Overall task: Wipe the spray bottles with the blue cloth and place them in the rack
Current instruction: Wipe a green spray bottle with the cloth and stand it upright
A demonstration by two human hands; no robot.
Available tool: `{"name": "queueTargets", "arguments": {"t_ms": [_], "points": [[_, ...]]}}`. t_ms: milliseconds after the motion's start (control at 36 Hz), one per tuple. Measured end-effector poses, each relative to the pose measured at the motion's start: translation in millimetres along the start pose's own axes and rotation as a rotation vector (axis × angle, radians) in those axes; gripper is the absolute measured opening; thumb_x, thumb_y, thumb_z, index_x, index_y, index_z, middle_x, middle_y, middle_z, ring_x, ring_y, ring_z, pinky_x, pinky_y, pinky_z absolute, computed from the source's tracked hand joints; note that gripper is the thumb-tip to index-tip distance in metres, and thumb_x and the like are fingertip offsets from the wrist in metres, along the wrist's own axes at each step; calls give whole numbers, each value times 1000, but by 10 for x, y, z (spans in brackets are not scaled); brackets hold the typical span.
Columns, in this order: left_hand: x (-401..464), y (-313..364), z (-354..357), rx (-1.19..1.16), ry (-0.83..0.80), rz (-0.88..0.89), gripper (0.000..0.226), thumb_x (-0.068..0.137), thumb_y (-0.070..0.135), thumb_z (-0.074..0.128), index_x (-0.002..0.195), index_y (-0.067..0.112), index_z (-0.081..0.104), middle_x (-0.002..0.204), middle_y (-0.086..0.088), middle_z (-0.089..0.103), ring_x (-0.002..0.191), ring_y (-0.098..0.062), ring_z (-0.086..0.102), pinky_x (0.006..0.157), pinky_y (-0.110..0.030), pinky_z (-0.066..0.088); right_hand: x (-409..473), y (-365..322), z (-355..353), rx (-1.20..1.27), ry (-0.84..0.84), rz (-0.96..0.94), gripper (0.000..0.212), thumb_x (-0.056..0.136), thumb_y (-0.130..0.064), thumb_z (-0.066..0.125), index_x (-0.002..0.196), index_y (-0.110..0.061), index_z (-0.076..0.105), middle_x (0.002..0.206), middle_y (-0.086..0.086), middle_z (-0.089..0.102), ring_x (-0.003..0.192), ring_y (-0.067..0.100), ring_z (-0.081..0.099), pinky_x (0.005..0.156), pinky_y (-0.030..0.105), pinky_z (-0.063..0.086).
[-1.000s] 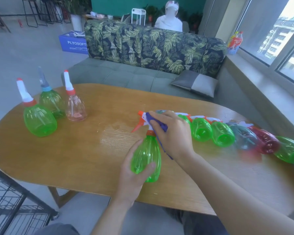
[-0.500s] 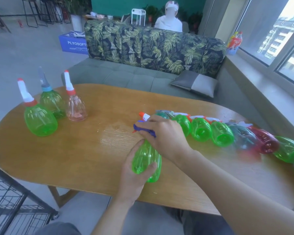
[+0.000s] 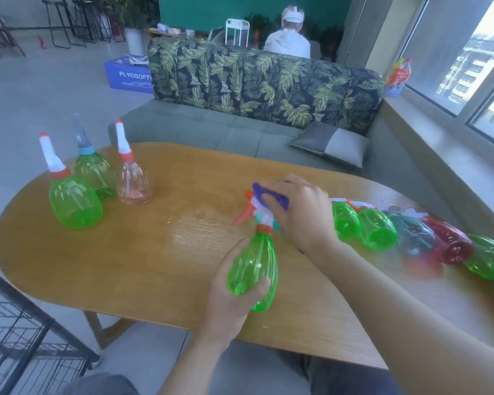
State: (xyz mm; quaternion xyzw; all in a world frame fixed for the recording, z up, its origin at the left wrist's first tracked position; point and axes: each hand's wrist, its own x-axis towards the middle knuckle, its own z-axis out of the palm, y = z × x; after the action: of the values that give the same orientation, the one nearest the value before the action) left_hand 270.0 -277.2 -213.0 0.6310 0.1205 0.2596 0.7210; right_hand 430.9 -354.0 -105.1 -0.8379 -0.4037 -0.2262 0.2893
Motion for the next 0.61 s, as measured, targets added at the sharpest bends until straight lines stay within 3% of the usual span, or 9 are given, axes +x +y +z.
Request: {"name": "queueTargets", "arguments": {"t_ms": [139, 250, 306, 389, 472, 611], "points": [[13, -51, -53, -14, 48, -8, 75, 78, 22, 88, 148, 27, 60, 140, 25, 67, 133, 1, 61, 101, -15, 51, -82, 4, 19, 98, -179, -75, 26, 97, -36, 69, 121, -39, 77, 96, -18, 65, 98, 15, 69, 75, 34, 54], [18, -50, -43, -16, 22, -4, 76, 78, 21, 87, 148, 29, 60, 142, 25, 66, 134, 2, 60, 100, -13, 50, 43, 102, -19, 72, -101, 44, 26, 97, -34, 70, 121, -42, 76, 84, -21, 54, 79, 7, 53, 68, 29, 38], [10, -54, -38, -17, 11, -6, 75, 77, 16, 85, 148, 25, 61, 141, 22, 68, 131, 0, 63, 98, -13, 51, 136, 112, -50, 110, -106, 84, 26, 98, -34, 70, 122, -42, 76, 83, -20, 57, 81, 7, 51, 71, 26, 34], [0, -63, -46, -19, -12, -4, 74, 78, 12, 84, 148, 21, 61, 139, 16, 71, 126, -2, 67, 95, -14, 53, 246, 72, -89, 161, -196, 84, 25, 98, -34, 69, 122, -40, 76, 102, -14, 72, 97, 14, 61, 84, 28, 43], [9, -60, -44, -9, -1, 4, 74, 78, 12, 84, 148, 20, 62, 143, 17, 69, 130, -1, 65, 97, -12, 52, 309, 78, -114, 167, -321, 116, 24, 99, -33, 69, 122, -37, 76, 118, -16, 75, 111, 13, 63, 89, 23, 42], [17, -41, -47, -16, 25, 6, 74, 78, 13, 83, 148, 20, 60, 135, 25, 71, 126, 5, 65, 96, -11, 51, 300, 181, -155, 165, -463, 194, 21, 98, -33, 69, 116, -38, 79, 100, -16, 75, 103, 16, 65, 89, 24, 46]]}}
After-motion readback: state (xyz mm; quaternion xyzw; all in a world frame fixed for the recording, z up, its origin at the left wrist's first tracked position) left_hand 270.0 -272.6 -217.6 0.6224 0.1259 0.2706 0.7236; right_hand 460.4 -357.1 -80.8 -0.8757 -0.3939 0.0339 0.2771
